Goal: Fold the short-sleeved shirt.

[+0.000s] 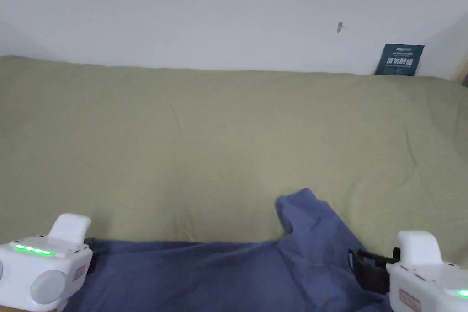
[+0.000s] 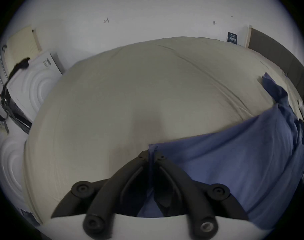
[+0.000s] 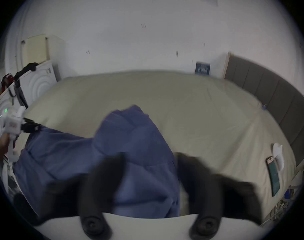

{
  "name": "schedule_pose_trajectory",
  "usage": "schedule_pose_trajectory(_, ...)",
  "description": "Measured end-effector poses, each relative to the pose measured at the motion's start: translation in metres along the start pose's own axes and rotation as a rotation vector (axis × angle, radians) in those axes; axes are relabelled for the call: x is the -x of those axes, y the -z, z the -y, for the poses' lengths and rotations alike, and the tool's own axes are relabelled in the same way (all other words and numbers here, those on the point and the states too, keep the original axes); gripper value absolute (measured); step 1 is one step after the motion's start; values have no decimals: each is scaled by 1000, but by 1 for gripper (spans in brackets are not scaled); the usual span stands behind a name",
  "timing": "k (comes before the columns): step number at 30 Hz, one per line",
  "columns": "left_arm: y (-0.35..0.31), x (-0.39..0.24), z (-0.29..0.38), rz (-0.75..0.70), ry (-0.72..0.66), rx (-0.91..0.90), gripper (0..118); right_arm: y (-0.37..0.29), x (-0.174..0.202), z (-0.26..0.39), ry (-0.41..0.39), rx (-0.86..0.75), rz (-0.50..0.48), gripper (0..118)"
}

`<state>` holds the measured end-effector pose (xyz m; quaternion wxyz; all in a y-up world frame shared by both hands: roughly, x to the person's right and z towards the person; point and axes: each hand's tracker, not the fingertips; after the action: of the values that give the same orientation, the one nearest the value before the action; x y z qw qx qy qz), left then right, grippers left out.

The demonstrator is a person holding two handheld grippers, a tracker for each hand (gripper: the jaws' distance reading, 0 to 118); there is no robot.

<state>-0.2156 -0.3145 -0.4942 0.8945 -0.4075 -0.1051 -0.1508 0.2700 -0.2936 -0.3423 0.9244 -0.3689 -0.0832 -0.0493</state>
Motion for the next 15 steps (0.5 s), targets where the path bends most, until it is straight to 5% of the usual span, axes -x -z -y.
schedule_pose_trajectory(5, -38, 2, -7, 33, -11, -66, 4, 77, -14, -21, -66, 159, 43, 91)
schedule_pose_trajectory(10, -61, 8, -13, 66, -29, -88, 4, 91, -11, -15, -61, 226, 50, 71)
schedule_pose_trajectory(11, -62, 8, -14, 67, -30, -90, 4, 86, -8, -16, -62, 220, 36, 59)
schedule_pose_trajectory(12, -63, 10, -16, 71, -31, -92, 4, 83, -3, -17, -69, 223, -20, 18)
schedule_pose_trajectory(13, -64, 10, -18, 77, -38, -91, 4, 77, 4, -16, -104, 227, -8, 3)
schedule_pose_trajectory(15, -67, 11, -21, 81, -46, -89, 4, 69, 8, -17, -123, 238, -32, 3)
